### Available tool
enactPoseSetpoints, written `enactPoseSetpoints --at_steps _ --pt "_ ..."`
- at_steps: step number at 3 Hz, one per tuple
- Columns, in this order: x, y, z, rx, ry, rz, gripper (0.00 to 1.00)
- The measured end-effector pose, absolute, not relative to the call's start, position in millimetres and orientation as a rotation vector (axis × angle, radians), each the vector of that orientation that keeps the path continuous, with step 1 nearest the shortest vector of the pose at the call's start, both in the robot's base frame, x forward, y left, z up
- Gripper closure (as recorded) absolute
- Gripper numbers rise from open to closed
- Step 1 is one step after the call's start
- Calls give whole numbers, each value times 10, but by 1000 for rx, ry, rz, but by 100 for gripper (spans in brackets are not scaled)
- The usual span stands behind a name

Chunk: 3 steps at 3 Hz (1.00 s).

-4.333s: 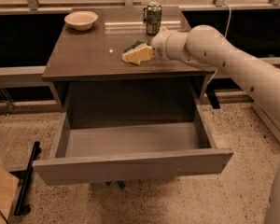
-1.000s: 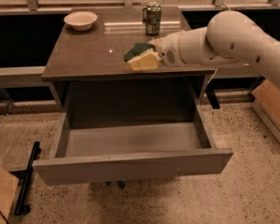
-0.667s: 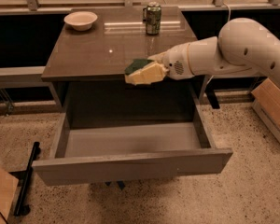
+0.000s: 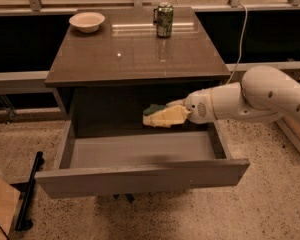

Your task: Place sponge into top drawer

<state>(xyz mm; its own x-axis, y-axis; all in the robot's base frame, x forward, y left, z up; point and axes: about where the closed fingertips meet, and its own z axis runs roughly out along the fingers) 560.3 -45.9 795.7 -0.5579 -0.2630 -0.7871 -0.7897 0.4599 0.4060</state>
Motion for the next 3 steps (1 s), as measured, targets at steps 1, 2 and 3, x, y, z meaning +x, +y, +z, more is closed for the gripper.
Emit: enactPoseSetpoints --at_steps 1,2,3 --pt "5629 -639 7439 -826 2125 994 100" --pt "5835 -862 7005 -797 2169 898 100" --pt "6136 -1005 6763 -812 2192 766 82"
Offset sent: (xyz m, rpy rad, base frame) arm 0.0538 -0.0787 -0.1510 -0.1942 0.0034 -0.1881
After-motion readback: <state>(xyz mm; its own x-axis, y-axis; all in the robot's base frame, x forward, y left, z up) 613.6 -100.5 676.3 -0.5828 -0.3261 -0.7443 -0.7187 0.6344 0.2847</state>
